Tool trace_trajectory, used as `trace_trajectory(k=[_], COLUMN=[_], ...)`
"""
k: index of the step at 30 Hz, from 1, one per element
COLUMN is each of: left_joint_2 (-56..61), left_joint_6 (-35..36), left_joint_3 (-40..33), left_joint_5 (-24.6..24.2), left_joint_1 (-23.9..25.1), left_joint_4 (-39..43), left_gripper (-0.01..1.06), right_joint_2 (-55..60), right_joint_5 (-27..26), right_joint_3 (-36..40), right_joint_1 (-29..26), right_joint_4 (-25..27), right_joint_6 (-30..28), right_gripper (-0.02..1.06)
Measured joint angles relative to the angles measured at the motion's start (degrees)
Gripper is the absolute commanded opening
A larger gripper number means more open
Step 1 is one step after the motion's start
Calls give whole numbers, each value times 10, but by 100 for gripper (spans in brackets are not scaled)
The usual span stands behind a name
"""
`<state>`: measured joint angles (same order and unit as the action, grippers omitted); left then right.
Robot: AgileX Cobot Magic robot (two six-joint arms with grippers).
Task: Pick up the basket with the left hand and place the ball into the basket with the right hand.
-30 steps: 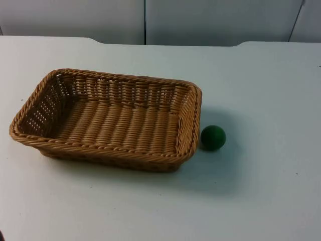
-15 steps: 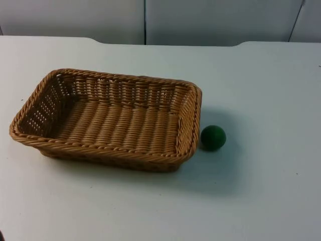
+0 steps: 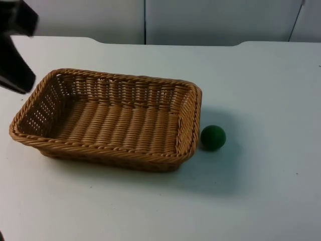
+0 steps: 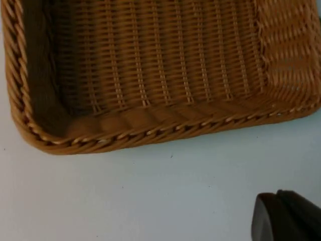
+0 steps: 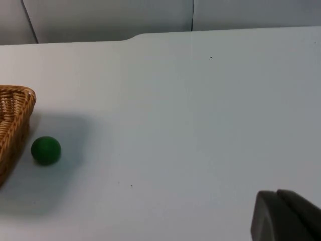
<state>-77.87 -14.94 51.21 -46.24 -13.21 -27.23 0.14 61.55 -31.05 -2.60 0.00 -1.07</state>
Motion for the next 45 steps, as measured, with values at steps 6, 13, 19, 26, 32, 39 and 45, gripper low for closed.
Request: trace_trajectory(k=[6, 13, 19, 26, 32, 39, 45], left_joint_2=[-88, -150, -216, -282, -312, -328, -331], left_joint_6=[22, 85, 221, 268, 287, 335, 372], left_joint_3=[25, 86, 139, 182, 182, 182, 182], left_joint_5=[86, 96, 94, 76, 63, 64, 84], left_joint_1=[-74, -80, -80, -80, -74, -69, -68], left_joint_4=[88, 242, 344, 373, 390, 440, 491], left_gripper=[1, 35, 64, 63, 63, 63, 63], right_joint_2=[0, 0, 0, 0, 0, 0, 0], right_joint_5=[-2, -2, -2, -2, -2, -2, -2], right_joint_3=[0, 0, 0, 0, 0, 0, 0], right_joint_1=[0, 0, 0, 0, 0, 0, 0], right_joint_4=[0, 0, 0, 0, 0, 0, 0], right_joint_6=[0, 0, 0, 0, 0, 0, 0], right_gripper=[0, 0, 0, 0, 0, 0, 0])
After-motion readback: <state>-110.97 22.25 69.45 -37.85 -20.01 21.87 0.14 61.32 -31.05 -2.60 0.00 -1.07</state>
